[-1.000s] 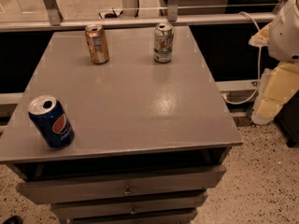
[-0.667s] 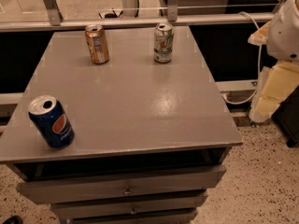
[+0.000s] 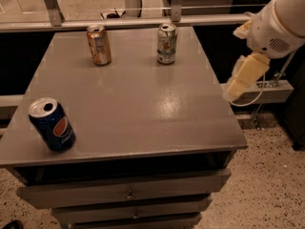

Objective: Move 7up can near pepsi can

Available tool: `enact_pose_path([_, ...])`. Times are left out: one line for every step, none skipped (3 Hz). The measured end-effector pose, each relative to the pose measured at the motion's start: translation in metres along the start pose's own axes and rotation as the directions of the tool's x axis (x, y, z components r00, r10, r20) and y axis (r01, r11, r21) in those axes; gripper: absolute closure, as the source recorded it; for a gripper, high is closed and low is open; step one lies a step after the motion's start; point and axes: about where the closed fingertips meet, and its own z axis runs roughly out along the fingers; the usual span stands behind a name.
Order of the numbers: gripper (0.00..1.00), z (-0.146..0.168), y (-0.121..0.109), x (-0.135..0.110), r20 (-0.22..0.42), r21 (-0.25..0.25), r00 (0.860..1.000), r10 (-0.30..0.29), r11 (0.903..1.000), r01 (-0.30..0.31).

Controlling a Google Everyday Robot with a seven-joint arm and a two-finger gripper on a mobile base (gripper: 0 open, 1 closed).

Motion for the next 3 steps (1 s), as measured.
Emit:
enact_pose_path([0.0, 0.03, -0.033, -0.025, 0.136, 0.024, 0.991, 0.007, 0.9996, -0.01])
enact_pose_path([0.0, 0.06, -0.06, -0.05, 0.293, 0.03, 0.956, 0.023, 0.999, -0.033])
enact_pose_path([0.0, 0.068, -0.065, -0.055, 0.327, 0.024, 0.944, 0.033, 0.9988, -0.044])
